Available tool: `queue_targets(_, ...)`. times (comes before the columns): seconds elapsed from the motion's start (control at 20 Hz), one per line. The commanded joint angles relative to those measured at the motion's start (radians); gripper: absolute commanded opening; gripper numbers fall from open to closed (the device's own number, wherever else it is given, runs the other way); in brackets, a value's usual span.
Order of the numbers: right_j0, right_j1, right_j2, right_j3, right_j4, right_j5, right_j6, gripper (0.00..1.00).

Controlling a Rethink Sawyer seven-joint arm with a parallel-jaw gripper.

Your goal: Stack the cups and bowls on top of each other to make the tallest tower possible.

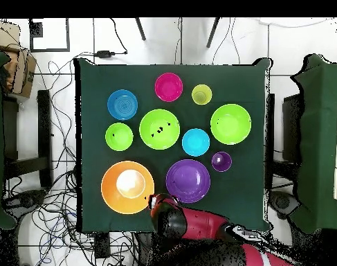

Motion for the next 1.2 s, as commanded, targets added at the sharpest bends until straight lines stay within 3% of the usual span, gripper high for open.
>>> queue_targets(0.05, -0.01, 0.037, 0.101, -0.149, -0.049, 0.1, 0.042, 1.0)
queue_targets(0.6, -0.03, 0.105, 0.117, -0.211, -0.085, 0.085, 0.047, 1.0)
queue_targets(1.2, -0.024, -0.084, 0.129, -0.117, -0.056, 0.215, 0.054, 1.0)
